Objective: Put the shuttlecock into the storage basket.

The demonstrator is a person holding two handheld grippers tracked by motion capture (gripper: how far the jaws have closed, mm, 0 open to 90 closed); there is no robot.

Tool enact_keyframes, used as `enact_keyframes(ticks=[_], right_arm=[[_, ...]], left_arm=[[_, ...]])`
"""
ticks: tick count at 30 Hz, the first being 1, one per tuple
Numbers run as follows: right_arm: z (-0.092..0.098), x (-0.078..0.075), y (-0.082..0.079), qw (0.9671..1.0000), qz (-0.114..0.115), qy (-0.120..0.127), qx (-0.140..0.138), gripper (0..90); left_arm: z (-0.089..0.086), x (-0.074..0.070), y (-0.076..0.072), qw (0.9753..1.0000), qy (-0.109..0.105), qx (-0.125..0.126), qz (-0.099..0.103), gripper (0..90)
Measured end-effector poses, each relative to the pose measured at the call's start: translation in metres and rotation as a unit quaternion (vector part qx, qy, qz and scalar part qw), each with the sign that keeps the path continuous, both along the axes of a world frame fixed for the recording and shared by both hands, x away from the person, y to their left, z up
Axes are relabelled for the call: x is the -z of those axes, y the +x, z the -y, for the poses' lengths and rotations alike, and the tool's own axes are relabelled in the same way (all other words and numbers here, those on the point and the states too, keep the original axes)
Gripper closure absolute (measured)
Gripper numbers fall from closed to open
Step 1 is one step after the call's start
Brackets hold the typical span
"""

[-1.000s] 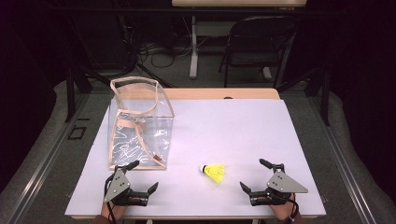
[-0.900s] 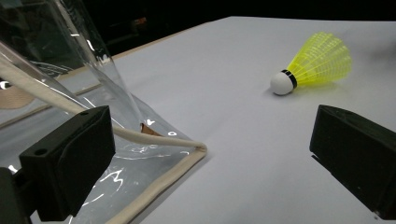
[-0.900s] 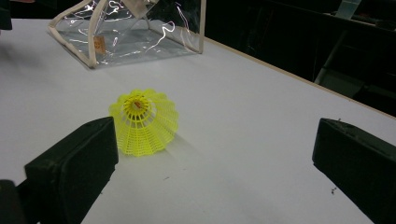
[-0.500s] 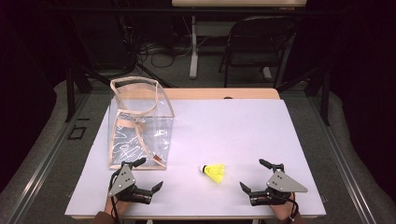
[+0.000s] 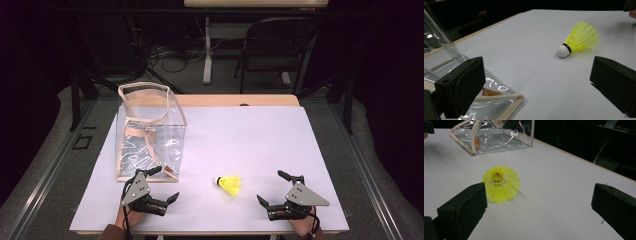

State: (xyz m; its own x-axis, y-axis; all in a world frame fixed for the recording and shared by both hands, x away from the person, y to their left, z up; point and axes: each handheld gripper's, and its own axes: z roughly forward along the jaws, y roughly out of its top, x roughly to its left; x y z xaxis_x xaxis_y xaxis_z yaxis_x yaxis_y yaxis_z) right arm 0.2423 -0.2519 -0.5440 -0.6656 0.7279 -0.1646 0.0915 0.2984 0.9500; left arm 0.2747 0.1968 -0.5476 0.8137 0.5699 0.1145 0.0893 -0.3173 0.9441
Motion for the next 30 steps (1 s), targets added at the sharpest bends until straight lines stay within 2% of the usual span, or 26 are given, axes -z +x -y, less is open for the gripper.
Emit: enact_keyframes(ticks=[4,10,21,30], right_arm=[[0.0,0.0,0.0,1.0,0.0,-0.001,0.0,0.0],[0.0,0.0,0.0,1.0,0.0,-0.001,0.001,0.0],[0.0,0.0,0.0,1.0,-0.001,-0.001,0.001,0.0],[0.0,0.0,0.0,1.0,-0.003,-0.001,0.001,0.0]], left_arm=[[0.004,-0.002,0.002,1.0,0.006,0.007,0.002,0.0],[0.008,-0.004,0.007,0.9998,0.011,0.013,-0.008,0.0],[0.016,-0.009,0.012,0.9991,0.026,0.032,-0.007,0.0],[0.029,-0.012,0.02,0.9979,0.038,0.052,-0.005,0.0]])
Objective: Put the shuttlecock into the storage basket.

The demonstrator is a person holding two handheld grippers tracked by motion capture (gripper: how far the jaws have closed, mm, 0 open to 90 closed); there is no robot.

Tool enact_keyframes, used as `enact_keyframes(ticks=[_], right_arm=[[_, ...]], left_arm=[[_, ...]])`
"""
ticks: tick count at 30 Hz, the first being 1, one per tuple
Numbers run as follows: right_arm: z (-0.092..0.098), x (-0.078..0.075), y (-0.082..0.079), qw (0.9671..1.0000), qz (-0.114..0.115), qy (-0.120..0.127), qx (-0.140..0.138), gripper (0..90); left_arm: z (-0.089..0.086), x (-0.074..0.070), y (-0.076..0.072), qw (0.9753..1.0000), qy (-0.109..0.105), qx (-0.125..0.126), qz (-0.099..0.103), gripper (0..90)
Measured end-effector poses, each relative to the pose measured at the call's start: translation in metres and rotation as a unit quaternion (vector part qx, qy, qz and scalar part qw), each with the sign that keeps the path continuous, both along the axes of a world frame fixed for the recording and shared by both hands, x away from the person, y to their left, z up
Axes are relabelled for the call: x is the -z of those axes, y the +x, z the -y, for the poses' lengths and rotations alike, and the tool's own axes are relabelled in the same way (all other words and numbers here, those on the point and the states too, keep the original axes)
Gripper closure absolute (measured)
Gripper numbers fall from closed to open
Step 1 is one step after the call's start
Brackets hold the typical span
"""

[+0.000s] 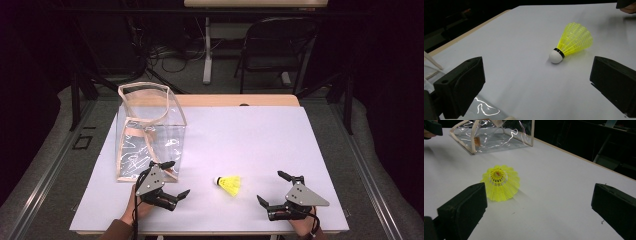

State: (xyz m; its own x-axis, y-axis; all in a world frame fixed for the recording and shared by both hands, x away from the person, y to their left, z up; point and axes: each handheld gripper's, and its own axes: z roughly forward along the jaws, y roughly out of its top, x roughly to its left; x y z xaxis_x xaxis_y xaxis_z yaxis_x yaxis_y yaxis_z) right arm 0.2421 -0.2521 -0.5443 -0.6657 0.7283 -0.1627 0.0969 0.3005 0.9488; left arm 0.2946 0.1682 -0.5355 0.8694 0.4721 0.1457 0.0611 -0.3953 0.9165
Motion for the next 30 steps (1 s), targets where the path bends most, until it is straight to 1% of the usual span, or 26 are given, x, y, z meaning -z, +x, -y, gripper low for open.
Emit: enact_keyframes(ticks=[3,5,9,13,14,18,22,24,30], right_arm=[[0.0,0.0,0.0,1.0,0.0,-0.001,-0.001,0.0],[0.0,0.0,0.0,1.0,0.001,-0.001,-0.001,0.0],[0.0,0.0,0.0,1.0,0.0,-0.001,-0.001,0.0],[0.0,0.0,0.0,1.0,-0.001,0.0,-0.003,0.0],[0.0,0.0,0.0,1.0,-0.001,0.0,-0.003,0.0],[0.0,0.0,0.0,1.0,-0.001,0.0,-0.002,0.0],[0.0,0.0,0.001,1.0,-0.001,0.001,-0.003,0.0],[0.0,0.001,0.001,1.0,-0.002,0.0,-0.003,0.0],[0.0,0.001,0.001,1.0,-0.002,-0.001,-0.004,0.0]], left_arm=[[0.002,-0.001,0.002,1.0,0.004,0.001,-0.001,0.0],[0.003,-0.002,0.004,0.9999,0.011,0.006,-0.006,0.0],[0.005,-0.003,0.007,0.9999,0.008,0.006,-0.004,0.0],[0.008,-0.004,0.011,0.9998,0.016,0.012,-0.005,0.0],[0.01,-0.004,0.012,0.9998,0.014,0.01,-0.004,0.0],[0.013,-0.006,0.016,0.9997,0.016,0.016,-0.003,0.0],[0.014,-0.008,0.019,0.9995,0.024,0.021,-0.004,0.0],[0.015,-0.009,0.02,0.9995,0.022,0.023,-0.004,0.0],[0.018,-0.012,0.025,0.9991,0.03,0.032,-0.005,0.0]])
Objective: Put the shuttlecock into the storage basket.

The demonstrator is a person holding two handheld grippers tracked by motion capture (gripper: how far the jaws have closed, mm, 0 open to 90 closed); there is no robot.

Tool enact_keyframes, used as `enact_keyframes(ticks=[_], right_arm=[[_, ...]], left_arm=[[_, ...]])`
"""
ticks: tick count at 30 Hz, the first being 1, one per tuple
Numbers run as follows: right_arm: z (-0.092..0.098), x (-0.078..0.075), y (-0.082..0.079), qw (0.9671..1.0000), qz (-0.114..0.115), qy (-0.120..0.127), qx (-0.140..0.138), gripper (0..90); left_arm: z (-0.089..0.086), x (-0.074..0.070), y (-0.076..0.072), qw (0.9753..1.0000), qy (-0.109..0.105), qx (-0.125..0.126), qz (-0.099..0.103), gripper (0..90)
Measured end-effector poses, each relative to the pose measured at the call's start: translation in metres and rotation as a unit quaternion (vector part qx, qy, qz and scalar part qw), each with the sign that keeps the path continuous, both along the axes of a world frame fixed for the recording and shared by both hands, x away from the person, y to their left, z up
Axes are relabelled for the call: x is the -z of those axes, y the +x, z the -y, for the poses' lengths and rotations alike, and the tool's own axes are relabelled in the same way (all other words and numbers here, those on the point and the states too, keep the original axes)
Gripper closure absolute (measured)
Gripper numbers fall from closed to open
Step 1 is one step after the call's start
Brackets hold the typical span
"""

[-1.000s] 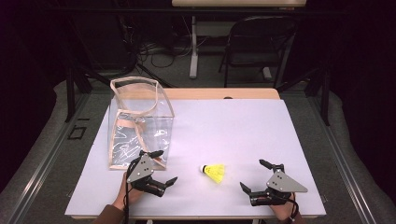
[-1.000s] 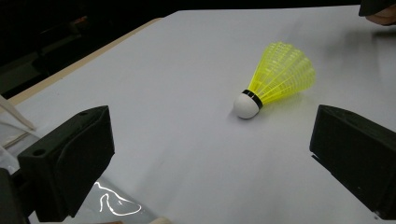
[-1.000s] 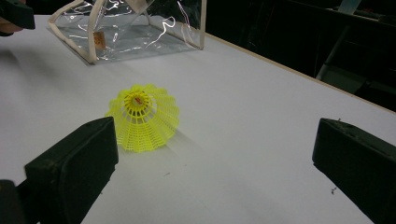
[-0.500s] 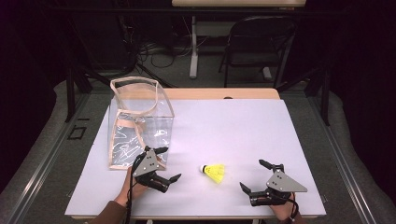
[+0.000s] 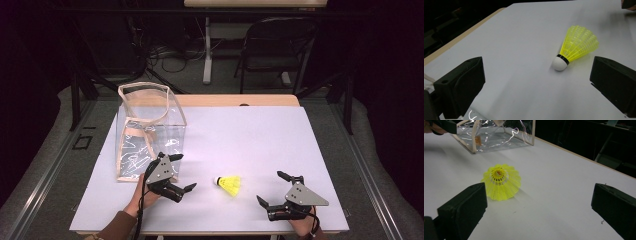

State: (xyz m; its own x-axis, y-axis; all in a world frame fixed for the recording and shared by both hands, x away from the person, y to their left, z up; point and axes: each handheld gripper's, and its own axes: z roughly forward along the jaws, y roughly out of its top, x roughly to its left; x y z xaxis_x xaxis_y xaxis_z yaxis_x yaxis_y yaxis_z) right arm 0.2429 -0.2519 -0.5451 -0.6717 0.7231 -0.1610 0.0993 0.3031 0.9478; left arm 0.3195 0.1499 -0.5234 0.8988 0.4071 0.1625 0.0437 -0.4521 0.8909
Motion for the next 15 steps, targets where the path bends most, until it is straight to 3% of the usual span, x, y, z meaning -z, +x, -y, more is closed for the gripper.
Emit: enact_keyframes(ticks=[15], right_arm=[[0.0,0.0,0.0,1.0,-0.003,-0.002,-0.001,0.0]], left_arm=[[0.017,-0.003,0.009,0.9991,0.025,0.036,-0.001,0.0]])
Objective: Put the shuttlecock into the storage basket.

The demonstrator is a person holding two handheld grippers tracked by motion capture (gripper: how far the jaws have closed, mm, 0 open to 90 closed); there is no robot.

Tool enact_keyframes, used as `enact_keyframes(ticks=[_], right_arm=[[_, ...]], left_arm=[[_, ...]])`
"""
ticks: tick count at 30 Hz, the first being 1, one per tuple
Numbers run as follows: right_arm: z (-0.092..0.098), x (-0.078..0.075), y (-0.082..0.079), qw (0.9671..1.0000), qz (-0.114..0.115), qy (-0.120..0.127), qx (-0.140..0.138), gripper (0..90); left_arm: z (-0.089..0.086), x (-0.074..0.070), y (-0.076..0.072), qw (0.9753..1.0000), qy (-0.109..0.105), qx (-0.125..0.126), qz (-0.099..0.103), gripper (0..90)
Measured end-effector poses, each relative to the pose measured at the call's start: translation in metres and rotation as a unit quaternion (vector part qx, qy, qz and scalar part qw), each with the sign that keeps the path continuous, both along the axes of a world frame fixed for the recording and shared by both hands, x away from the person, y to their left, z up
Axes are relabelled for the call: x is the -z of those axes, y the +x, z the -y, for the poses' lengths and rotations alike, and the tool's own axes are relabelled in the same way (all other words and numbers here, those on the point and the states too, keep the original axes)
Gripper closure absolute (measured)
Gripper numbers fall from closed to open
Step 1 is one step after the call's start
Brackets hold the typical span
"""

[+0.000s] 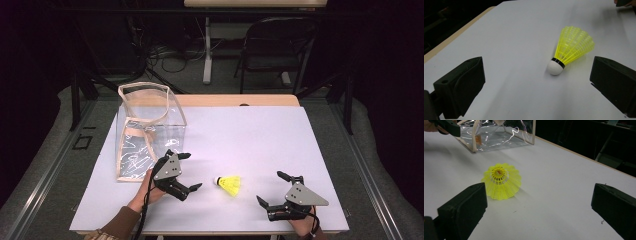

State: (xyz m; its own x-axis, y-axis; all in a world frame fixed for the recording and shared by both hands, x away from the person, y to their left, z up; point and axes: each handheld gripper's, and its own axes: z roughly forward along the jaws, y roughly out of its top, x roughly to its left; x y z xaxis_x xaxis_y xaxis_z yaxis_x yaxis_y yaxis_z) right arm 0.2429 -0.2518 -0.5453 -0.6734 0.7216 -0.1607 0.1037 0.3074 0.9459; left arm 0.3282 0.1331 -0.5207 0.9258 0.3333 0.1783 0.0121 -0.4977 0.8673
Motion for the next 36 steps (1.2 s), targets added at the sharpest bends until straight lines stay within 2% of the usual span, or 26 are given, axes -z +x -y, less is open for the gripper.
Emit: enact_keyframes(ticks=[11,25,36], right_arm=[[-0.001,0.0,0.0,1.0,-0.004,0.002,0.0,0.0],[0.0,0.0,0.0,1.0,-0.003,0.0,-0.001,0.0],[0.0,0.0,0.0,1.0,-0.002,0.0,-0.001,0.0]], left_arm=[[0.009,0.0,0.004,0.9996,0.022,0.017,-0.002,0.0],[0.022,-0.001,0.009,0.9986,0.034,0.04,-0.004,0.0],[0.033,-0.001,0.013,0.997,0.054,0.056,-0.002,0.0]])
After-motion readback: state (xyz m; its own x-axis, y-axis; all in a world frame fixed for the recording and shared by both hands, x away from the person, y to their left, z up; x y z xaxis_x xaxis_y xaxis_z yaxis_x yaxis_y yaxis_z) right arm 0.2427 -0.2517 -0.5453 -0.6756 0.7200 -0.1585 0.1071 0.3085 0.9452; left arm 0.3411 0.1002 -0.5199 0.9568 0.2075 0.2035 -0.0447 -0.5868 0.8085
